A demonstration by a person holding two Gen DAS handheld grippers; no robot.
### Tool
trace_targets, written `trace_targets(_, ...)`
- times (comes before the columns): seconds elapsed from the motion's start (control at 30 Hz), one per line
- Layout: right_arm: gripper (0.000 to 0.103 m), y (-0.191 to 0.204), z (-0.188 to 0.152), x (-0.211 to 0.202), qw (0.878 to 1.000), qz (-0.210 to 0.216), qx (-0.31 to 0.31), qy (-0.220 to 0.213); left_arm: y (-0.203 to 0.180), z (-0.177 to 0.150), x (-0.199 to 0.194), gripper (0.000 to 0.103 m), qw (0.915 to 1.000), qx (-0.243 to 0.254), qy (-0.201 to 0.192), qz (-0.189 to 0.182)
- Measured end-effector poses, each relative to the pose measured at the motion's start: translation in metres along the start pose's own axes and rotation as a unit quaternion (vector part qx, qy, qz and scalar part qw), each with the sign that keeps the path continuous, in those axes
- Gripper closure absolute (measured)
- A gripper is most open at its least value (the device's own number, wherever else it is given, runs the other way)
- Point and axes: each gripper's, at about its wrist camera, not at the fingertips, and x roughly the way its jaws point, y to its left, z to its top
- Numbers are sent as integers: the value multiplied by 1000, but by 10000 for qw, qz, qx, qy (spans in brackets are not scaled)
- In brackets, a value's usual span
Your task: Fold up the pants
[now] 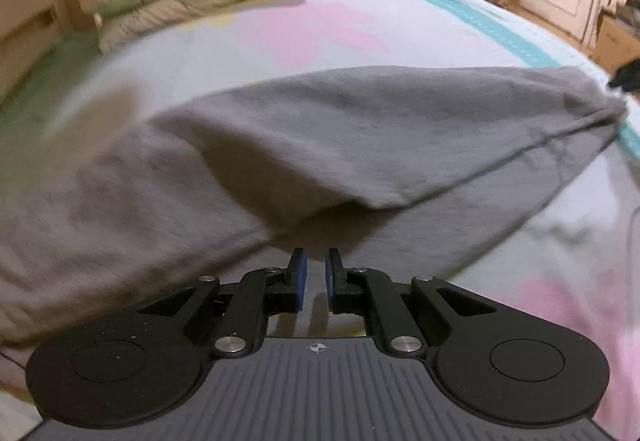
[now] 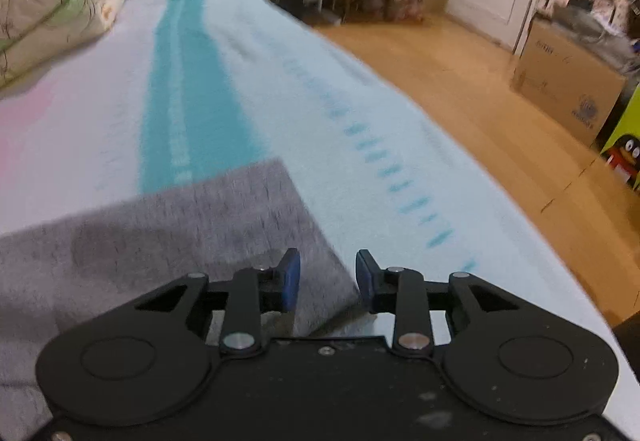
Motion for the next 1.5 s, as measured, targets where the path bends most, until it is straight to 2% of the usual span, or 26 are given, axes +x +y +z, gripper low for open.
trace_targets(0.07, 70, 10, 6, -14, 9994, 80, -163, -294, 6, -1, 1, 93, 9997, 189, -15, 167)
trace_targets(0.13, 70, 25, 11, -31, 9970, 409, -380, -539, 9, -2, 5, 93, 9991, 281, 2, 319)
trace_targets(0.2, 69, 47, 14, -45, 9916, 953, -604, -629, 14, -4, 4, 93, 9982, 373, -22, 471)
trace_targets(0.27, 66, 73, 10, -56, 9832, 1475, -878, -618, 17, -6, 3, 93, 9968, 501, -42, 622)
trace_targets(0.37, 65, 121, -8, -72, 9608, 2317, -1442, -497, 25, -8, 0, 93, 9954, 554, -59, 781)
trace_targets(0.5, 59, 189, -47, -92, 9123, 3288, -2439, -129, 31, -9, -2, 93, 9918, 772, -210, 995)
trace_targets(0.53, 59, 205, -58, -99, 8965, 3481, -2738, -116, 32, -9, -2, 92, 9902, 882, -260, 1054)
trace_targets(0.63, 52, 241, -88, -117, 8507, 3876, -3544, -213, 35, -11, 3, 92, 9866, 1194, -239, 1082)
trace_targets(0.7, 48, 257, -101, -125, 8265, 4030, -3917, -315, 37, -13, 5, 92, 9863, 1303, -185, 999)
trace_targets(0.87, 46, 290, -125, -134, 7799, 4181, -4621, -595, 40, -20, 8, 91, 9818, 1652, -230, 910)
trace_targets(0.93, 46, 297, -135, -139, 7635, 4155, -4885, -769, 40, -22, 6, 85, 9815, 1699, -257, 846)
trace_targets(0.97, 46, 301, -139, -139, 7577, 4106, -4998, -867, 41, -22, 5, 78, 9823, 1687, -276, 770)
trace_targets(1.0, 46, 306, -143, -139, 7531, 4063, -5085, -962, 41, -22, 4, 77, 9826, 1689, -291, 715)
trace_targets(1.13, 50, 323, -146, -134, 7453, 3898, -5264, -1244, 41, -25, 5, 77, 9820, 1740, -287, 681)
trace_targets(1.17, 63, 327, -144, -133, 7462, 3877, -5257, -1286, 42, -25, 5, 77, 9817, 1752, -274, 692)
trace_targets(1.2, 89, 329, -140, -133, 7496, 3891, -5207, -1250, 42, -25, 6, 76, 9814, 1768, -257, 695)
trace_targets(1.23, 97, 329, -132, -132, 7567, 3967, -5078, -1099, 43, -25, 7, 76, 9811, 1785, -245, 709)
trace_targets(1.3, 96, 328, -114, -128, 7807, 4138, -4618, -778, 43, -24, 7, 76, 9803, 1819, -260, 725)
trace_targets(1.37, 96, 329, -96, -121, 7996, 4208, -4250, -534, 42, -24, 9, 76, 9782, 1895, -288, 799)
trace_targets(1.5, 96, 326, -74, -117, 8141, 4348, -3842, -241, 39, -24, 15, 75, 9745, 2052, -307, 856)
